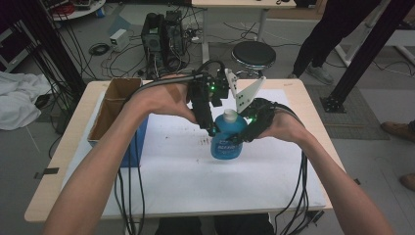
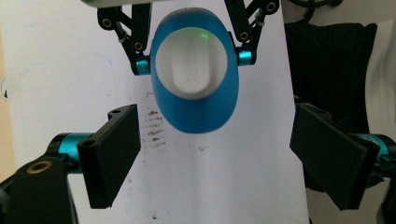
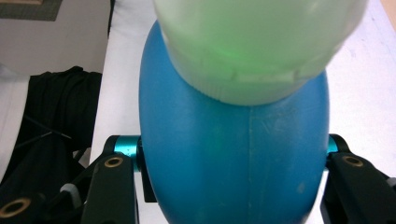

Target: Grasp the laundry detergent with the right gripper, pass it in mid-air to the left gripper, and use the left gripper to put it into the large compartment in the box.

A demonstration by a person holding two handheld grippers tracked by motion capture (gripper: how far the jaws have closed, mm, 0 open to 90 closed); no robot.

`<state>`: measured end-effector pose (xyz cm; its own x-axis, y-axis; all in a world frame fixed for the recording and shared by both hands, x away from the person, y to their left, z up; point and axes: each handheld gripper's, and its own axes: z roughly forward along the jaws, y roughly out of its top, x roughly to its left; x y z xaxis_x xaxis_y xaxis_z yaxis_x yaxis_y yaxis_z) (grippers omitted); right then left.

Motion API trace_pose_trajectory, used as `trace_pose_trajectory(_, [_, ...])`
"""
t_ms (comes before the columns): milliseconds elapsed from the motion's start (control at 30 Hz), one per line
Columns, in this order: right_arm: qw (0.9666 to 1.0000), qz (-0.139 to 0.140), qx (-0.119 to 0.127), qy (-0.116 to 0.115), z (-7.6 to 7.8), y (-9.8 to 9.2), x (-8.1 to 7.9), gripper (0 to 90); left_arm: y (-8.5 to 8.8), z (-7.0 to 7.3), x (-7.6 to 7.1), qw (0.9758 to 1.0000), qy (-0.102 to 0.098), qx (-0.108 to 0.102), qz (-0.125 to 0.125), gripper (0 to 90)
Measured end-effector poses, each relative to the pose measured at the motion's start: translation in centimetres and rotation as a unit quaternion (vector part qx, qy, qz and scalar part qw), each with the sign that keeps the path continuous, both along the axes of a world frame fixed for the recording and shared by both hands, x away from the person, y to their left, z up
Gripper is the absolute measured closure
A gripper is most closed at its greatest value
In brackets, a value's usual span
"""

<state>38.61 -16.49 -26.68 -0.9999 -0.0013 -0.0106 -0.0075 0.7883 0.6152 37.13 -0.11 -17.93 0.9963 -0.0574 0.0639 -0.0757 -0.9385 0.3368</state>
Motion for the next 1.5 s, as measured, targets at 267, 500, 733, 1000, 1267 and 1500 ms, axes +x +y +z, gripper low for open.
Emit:
trace_pose_trajectory(267, [0.9999, 0.008, 0.006, 0.006, -0.1, 0.5, 0.2, 43.3, 0.0, -1.0, 0.7, 0.9999, 0.001, -0.002, 0.016, 16.4])
trace_pose_trajectory(500, [0.9999, 0.011, 0.002, 0.008, -0.1, 0.7, 0.4, 43.2, -0.3, -2.0, 0.7, 0.9995, 0.011, -0.012, 0.027, 16.4])
trace_pose_trajectory(733, [0.9994, -0.001, 0.005, 0.034, -0.2, 0.9, 0.0, 43.2, -0.6, -2.5, 0.8, 0.9996, 0.009, -0.014, 0.024, 16.4])
trace_pose_trajectory(1000, [0.9993, -0.001, 0.004, 0.037, -0.2, 1.0, -0.1, 43.2, -0.6, -2.9, 0.9, 0.9993, 0.01, -0.018, 0.031, 17.0])
trace_pose_trajectory(1267, [0.9995, -0.001, 0.01, 0.029, -0.2, 1.1, 0.0, 43.2, -0.3, -3.3, 1.0, 0.9986, 0.014, -0.038, 0.035, 19.5])
trace_pose_trajectory(1500, [0.9993, -0.003, 0.008, 0.036, -0.3, 1.0, -0.1, 43.2, -0.3, -3.6, 1.1, 0.9984, 0.011, -0.043, 0.034, 20.0])
